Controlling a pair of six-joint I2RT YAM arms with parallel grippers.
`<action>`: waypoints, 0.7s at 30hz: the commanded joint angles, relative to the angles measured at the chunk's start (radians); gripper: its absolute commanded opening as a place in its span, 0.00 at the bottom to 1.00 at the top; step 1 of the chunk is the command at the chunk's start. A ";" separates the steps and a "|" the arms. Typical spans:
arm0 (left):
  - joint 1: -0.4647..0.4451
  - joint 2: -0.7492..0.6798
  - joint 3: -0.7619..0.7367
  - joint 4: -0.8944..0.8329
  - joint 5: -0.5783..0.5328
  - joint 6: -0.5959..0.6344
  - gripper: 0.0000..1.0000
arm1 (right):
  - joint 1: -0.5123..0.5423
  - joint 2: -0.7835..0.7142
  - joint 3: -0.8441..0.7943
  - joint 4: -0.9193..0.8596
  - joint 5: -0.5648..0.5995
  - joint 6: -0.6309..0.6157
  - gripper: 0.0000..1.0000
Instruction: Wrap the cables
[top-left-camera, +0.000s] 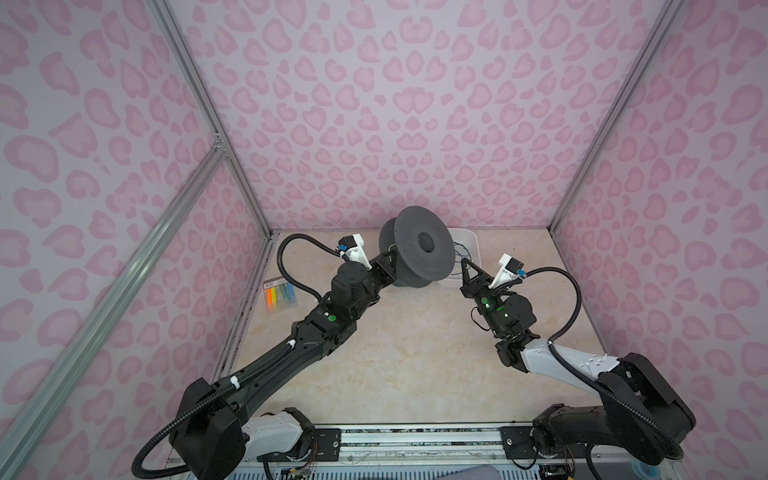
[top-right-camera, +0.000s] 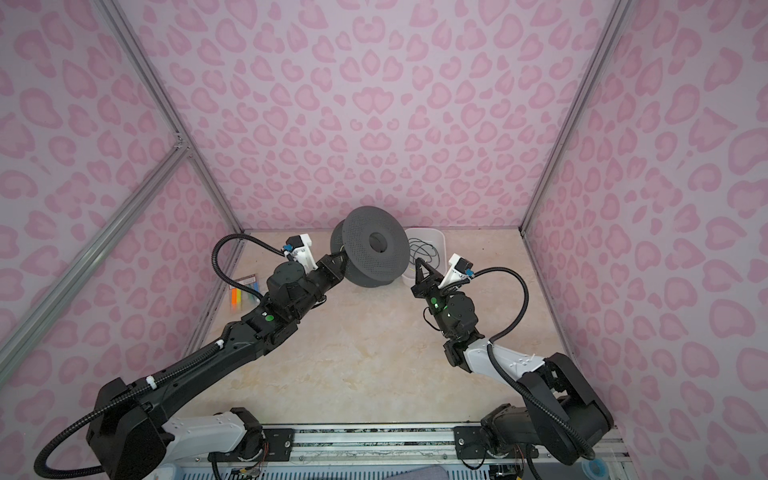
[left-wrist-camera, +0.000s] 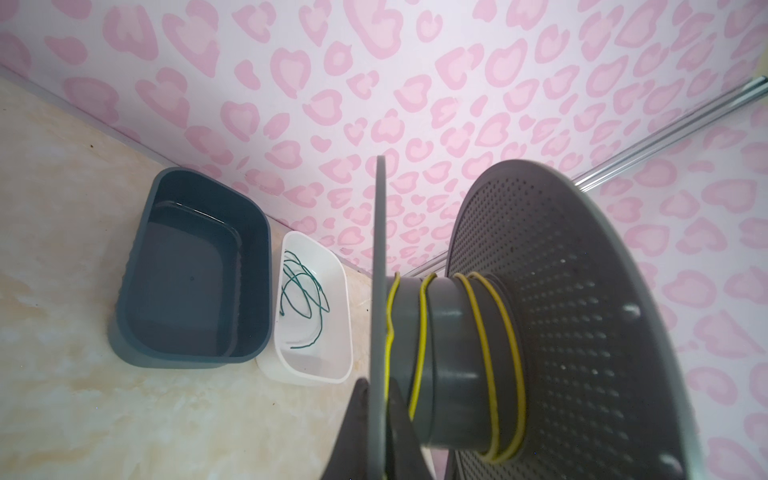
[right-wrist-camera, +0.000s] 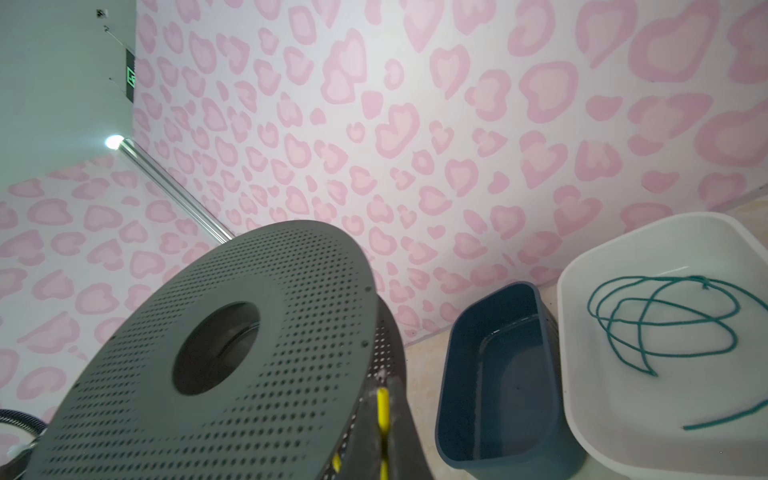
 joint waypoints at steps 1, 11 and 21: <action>0.005 0.042 0.047 0.222 -0.095 -0.125 0.04 | 0.071 -0.041 -0.007 -0.031 0.083 -0.128 0.00; -0.007 0.133 0.104 0.203 -0.130 -0.160 0.04 | 0.236 -0.072 0.033 -0.104 0.204 -0.354 0.00; -0.016 0.161 0.127 0.133 -0.119 -0.086 0.04 | 0.359 -0.042 0.136 -0.191 0.241 -0.634 0.00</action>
